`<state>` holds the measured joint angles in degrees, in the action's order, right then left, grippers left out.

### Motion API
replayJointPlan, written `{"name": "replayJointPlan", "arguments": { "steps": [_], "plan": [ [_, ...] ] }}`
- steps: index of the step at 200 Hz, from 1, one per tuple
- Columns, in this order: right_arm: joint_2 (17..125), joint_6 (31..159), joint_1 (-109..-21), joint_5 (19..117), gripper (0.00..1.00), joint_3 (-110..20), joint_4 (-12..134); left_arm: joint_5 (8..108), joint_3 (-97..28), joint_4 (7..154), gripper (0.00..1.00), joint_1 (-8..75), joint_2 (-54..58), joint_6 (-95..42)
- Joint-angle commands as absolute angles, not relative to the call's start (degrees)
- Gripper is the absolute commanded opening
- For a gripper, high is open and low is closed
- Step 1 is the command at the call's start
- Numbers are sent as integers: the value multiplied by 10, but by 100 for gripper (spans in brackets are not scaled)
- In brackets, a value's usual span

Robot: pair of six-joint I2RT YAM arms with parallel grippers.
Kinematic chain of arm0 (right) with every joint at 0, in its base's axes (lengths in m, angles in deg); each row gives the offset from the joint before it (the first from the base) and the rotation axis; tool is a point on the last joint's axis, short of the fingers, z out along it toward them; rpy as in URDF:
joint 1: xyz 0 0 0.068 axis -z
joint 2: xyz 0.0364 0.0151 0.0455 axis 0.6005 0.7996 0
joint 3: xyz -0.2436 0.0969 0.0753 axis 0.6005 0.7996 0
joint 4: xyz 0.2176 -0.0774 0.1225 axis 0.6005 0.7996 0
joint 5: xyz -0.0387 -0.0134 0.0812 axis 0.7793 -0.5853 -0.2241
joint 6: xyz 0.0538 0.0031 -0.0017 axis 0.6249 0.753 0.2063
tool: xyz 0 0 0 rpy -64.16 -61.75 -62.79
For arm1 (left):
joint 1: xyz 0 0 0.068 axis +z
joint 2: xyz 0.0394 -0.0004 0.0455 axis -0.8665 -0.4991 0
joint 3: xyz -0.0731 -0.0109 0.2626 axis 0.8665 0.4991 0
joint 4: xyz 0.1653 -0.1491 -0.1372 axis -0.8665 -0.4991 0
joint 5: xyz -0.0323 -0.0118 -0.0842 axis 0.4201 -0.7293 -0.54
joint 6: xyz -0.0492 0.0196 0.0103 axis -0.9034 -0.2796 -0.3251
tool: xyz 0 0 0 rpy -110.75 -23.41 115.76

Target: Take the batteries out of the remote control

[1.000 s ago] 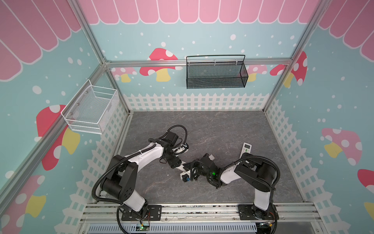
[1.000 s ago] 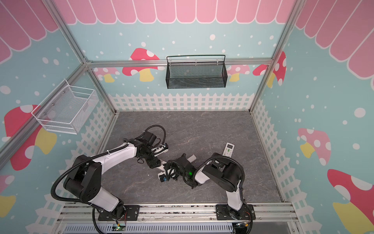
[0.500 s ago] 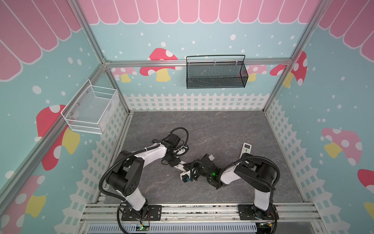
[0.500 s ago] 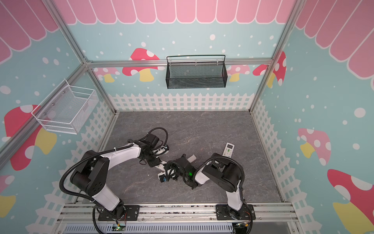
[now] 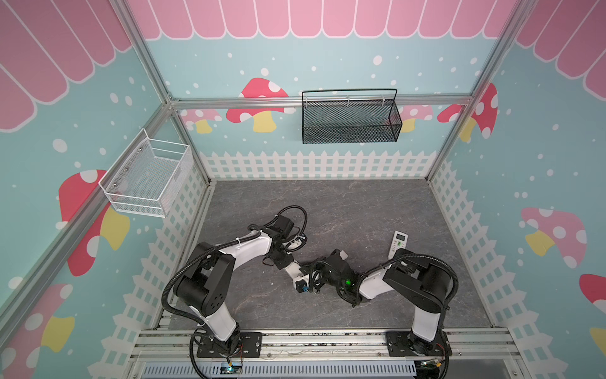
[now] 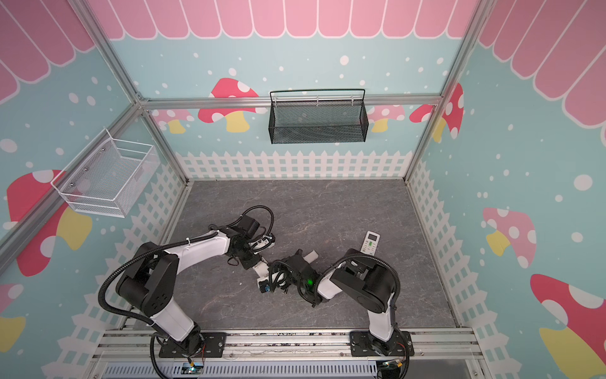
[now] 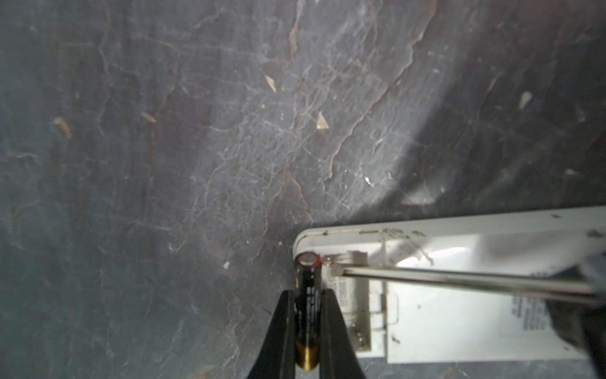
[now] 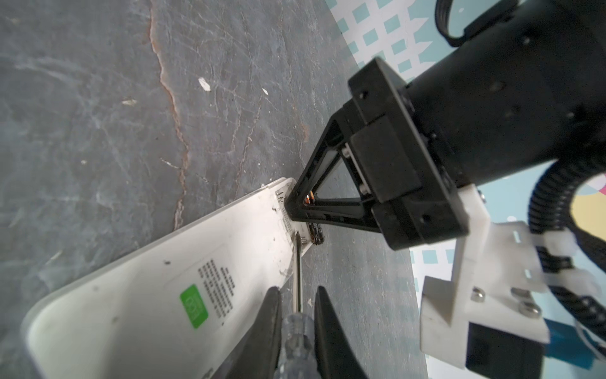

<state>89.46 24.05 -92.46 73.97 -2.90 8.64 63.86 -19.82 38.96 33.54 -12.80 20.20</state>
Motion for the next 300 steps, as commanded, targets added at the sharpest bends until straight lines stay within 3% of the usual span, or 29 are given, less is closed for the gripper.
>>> {"name": "replayJointPlan", "arguments": {
  "steps": [1,40,100,133,203,300],
  "plan": [
    [863,251,-926,754,0,-23,116,645,-220,380,4,337,-111,198],
    [802,285,-924,793,0,-1,132,646,-228,373,10,337,-84,203],
    [684,387,-900,872,0,44,177,570,-336,331,0,329,-110,166],
    [610,464,-876,912,0,70,216,549,-424,310,0,298,-170,133],
    [502,800,-766,918,0,104,318,560,-562,282,0,244,-306,52],
    [528,1011,-718,939,0,205,236,571,-455,286,2,213,-304,66]
  ]
}}
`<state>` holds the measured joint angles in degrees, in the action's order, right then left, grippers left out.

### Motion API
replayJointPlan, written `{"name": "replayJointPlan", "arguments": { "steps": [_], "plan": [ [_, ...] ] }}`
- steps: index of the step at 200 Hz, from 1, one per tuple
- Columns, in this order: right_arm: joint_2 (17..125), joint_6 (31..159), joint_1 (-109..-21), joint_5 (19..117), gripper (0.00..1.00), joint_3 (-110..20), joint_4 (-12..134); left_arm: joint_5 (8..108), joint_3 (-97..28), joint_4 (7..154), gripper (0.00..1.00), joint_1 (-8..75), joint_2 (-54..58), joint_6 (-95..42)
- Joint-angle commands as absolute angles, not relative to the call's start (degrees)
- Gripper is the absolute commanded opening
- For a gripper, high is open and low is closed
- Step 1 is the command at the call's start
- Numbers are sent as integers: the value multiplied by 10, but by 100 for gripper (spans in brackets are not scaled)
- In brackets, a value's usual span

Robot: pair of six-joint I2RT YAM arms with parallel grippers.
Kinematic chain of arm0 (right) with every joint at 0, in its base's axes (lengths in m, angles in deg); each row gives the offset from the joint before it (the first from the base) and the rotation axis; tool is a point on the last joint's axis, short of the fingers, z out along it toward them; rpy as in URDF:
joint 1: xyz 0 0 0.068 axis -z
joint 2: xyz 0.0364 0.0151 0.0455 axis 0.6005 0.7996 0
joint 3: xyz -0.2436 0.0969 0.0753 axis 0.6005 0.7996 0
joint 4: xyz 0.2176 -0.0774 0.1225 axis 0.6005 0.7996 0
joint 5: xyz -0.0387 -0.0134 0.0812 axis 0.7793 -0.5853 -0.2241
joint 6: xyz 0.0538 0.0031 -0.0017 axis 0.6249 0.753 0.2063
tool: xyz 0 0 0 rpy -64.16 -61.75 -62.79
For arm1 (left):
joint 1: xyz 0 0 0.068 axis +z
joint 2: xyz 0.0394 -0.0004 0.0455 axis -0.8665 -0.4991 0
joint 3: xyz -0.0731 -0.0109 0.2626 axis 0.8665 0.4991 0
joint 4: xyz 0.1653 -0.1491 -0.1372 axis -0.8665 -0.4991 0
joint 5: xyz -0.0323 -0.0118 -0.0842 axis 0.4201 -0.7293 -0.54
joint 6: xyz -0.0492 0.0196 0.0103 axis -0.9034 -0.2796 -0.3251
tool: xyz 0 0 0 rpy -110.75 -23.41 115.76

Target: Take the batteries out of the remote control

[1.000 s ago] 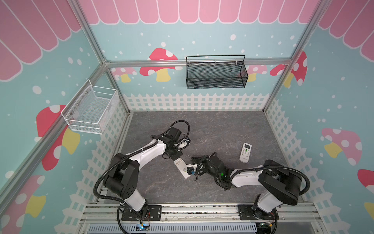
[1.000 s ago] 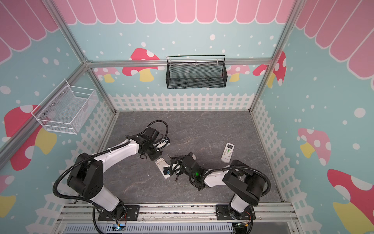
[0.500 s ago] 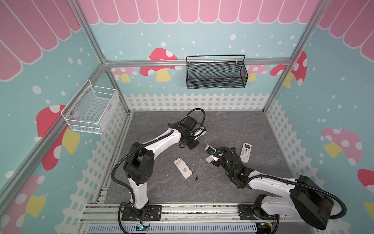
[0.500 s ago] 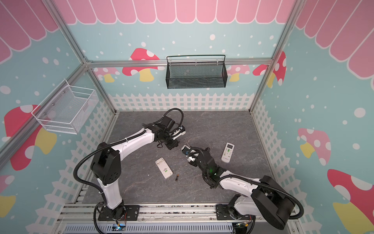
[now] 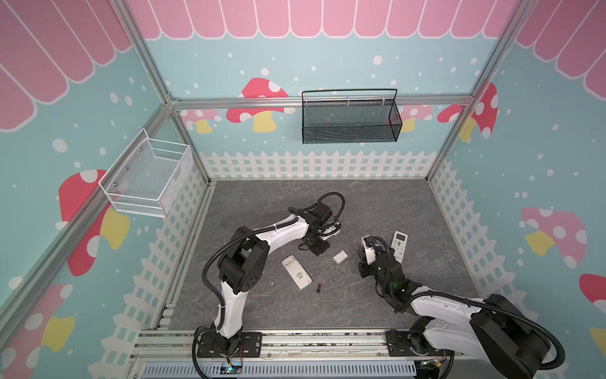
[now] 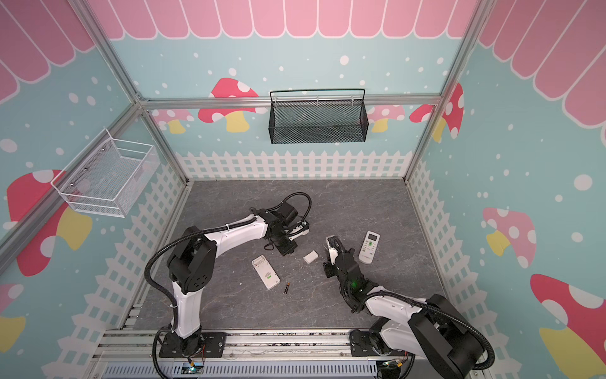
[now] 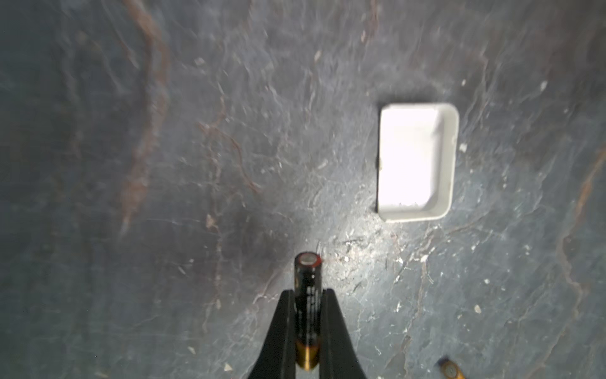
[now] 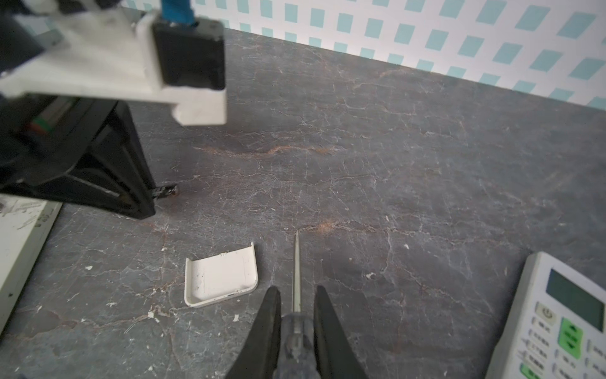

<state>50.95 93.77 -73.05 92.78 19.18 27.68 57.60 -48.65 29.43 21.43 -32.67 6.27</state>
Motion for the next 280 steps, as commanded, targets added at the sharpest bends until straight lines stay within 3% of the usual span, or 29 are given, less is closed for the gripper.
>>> {"name": "replayJointPlan", "arguments": {
  "steps": [1,33,69,179,280],
  "plan": [
    [528,1012,-717,939,0,205,236,571,-453,286,2,213,-304,67],
    [565,1046,-707,942,0,225,184,556,-412,305,4,213,-291,75],
    [599,1074,-701,944,3,229,163,545,-391,300,12,214,-290,102],
    [696,1114,-701,943,16,219,160,590,-396,308,58,211,-236,106],
    [743,1116,-701,948,29,179,188,572,-393,341,68,301,-145,53]
  ]
}}
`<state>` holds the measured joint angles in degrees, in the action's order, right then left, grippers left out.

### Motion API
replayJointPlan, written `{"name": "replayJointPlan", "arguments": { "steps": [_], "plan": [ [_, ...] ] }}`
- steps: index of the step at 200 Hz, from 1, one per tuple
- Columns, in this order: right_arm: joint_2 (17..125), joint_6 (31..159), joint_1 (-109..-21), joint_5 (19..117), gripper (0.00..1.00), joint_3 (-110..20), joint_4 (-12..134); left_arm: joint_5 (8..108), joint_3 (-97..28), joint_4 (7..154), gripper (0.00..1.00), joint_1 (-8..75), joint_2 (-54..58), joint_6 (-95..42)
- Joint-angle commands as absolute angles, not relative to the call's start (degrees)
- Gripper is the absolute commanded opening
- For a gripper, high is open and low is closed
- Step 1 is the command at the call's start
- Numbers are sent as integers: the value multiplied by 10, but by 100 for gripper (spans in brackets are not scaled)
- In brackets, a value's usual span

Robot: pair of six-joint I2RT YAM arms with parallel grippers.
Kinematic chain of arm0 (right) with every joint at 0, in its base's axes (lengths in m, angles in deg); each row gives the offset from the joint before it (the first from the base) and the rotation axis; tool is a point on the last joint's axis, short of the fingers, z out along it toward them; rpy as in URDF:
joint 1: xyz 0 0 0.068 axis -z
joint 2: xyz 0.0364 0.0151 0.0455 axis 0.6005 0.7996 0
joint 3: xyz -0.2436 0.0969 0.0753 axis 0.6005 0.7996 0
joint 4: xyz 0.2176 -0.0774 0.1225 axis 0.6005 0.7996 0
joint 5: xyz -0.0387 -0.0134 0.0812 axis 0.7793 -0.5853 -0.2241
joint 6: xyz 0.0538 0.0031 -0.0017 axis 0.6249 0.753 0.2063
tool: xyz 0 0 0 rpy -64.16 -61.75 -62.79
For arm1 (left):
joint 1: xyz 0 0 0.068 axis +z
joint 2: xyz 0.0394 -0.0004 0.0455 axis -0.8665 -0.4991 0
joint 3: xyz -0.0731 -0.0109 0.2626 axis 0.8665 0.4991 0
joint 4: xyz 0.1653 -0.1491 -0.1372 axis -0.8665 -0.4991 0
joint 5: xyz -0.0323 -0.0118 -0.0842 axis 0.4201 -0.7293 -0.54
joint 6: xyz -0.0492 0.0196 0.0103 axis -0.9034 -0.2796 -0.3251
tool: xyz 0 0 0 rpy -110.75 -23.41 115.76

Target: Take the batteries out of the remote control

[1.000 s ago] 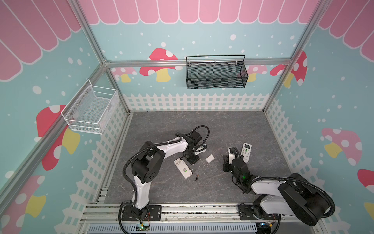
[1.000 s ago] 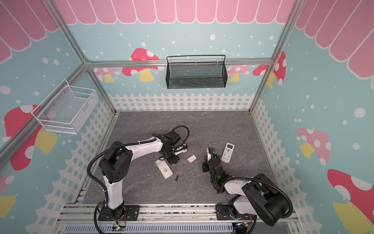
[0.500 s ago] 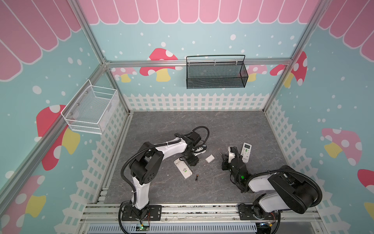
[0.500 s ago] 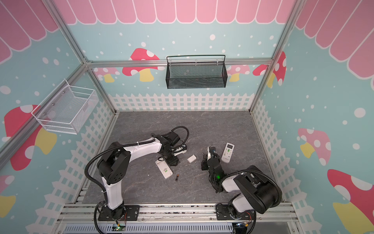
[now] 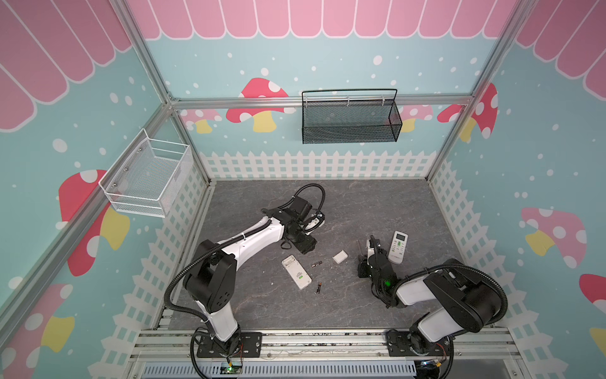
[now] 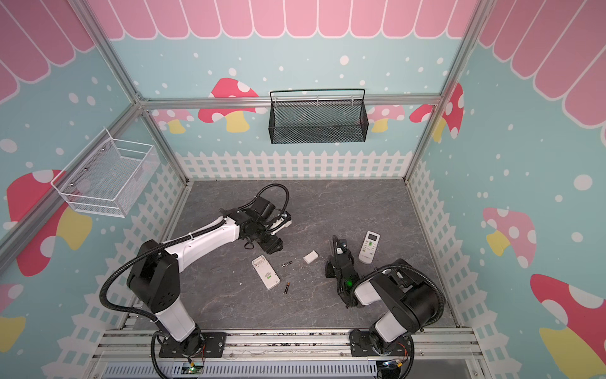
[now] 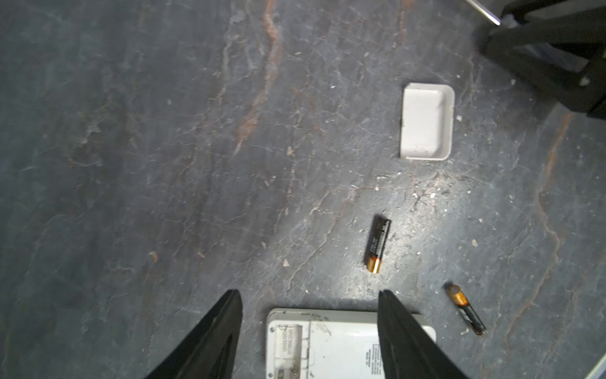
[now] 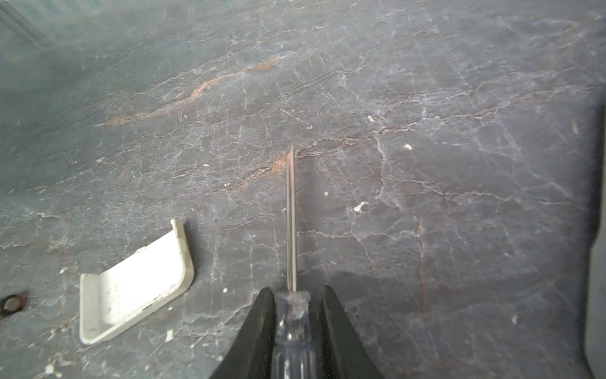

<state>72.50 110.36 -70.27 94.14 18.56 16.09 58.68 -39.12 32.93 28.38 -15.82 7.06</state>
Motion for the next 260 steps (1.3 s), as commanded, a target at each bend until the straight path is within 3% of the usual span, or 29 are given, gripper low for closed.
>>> {"name": "replayJointPlan", "arguments": {
  "steps": [1,53,99,145,203,260],
  "plan": [
    [743,1116,-701,947,29,179,188,571,-393,341,68,301,-145,52],
    [689,1076,-701,946,37,147,269,573,-406,339,71,323,-144,48],
    [558,1056,-690,1011,60,95,408,563,-407,343,73,344,-144,34],
    [508,1044,-638,1051,76,36,533,540,-400,353,74,362,-140,17],
    [551,1084,-526,975,82,-21,669,525,-398,358,77,393,-139,-5],
    [621,1099,-475,946,85,-64,746,530,-388,364,82,408,-131,-8]
  ]
}}
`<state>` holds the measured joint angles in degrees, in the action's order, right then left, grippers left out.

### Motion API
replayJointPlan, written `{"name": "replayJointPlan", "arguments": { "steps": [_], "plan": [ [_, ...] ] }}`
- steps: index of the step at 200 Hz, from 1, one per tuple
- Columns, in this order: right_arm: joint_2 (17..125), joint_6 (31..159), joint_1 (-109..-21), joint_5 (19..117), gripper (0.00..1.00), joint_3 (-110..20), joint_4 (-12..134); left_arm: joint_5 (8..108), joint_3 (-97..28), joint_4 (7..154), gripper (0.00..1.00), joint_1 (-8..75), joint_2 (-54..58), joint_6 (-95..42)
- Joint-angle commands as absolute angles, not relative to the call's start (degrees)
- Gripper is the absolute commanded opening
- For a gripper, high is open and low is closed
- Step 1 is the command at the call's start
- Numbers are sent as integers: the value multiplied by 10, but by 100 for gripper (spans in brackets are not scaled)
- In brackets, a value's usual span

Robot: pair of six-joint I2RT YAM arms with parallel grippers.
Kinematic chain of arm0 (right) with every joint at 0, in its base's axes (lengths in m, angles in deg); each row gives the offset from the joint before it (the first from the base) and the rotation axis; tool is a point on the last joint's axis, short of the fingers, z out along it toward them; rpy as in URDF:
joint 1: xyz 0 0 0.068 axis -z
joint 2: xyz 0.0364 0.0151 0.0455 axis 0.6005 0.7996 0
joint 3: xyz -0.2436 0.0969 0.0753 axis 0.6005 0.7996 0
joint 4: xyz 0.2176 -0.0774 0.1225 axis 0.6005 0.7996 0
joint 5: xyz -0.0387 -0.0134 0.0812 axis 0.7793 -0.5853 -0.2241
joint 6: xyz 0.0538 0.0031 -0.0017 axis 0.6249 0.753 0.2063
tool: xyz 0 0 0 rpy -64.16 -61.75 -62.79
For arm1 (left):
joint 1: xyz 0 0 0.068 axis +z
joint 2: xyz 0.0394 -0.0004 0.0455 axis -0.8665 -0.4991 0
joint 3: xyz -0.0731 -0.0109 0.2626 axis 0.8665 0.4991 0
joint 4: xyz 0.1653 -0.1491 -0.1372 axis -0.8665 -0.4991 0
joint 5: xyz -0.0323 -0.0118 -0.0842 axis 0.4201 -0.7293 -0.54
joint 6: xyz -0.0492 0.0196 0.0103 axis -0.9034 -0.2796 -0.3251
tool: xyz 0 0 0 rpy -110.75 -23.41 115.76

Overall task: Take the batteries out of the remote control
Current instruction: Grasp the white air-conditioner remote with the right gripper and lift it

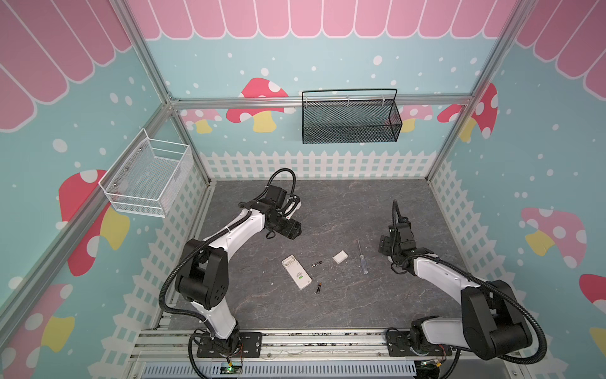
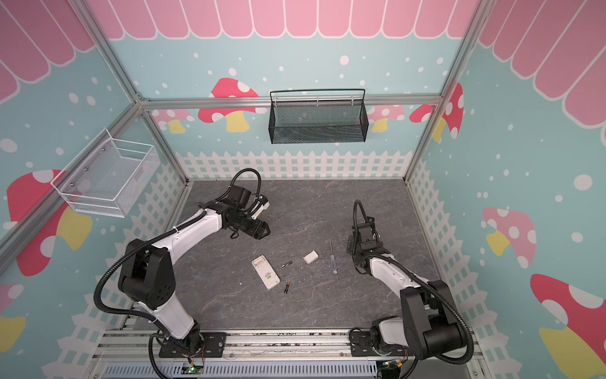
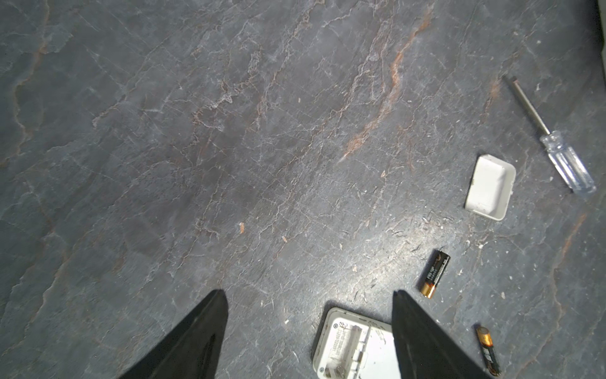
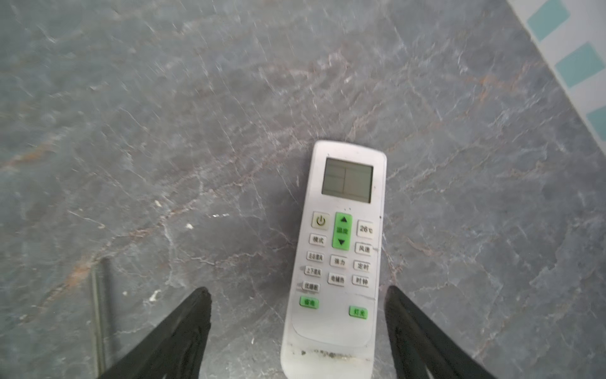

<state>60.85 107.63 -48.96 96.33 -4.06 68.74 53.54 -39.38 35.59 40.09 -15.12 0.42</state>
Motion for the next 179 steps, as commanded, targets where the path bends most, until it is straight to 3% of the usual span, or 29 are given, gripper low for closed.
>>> {"name": "replayJointPlan", "arguments": {
  "steps": [1,125,179],
  "plan": [
    [621,1099,-474,946,85,-64,746,530,-388,364,82,408,-131,-8],
    [690,1101,-438,913,87,-52,709,505,-378,376,87,418,-138,-16],
    [718,1095,-432,907,71,-55,692,508,-388,369,87,425,-141,-18]
  ]
}}
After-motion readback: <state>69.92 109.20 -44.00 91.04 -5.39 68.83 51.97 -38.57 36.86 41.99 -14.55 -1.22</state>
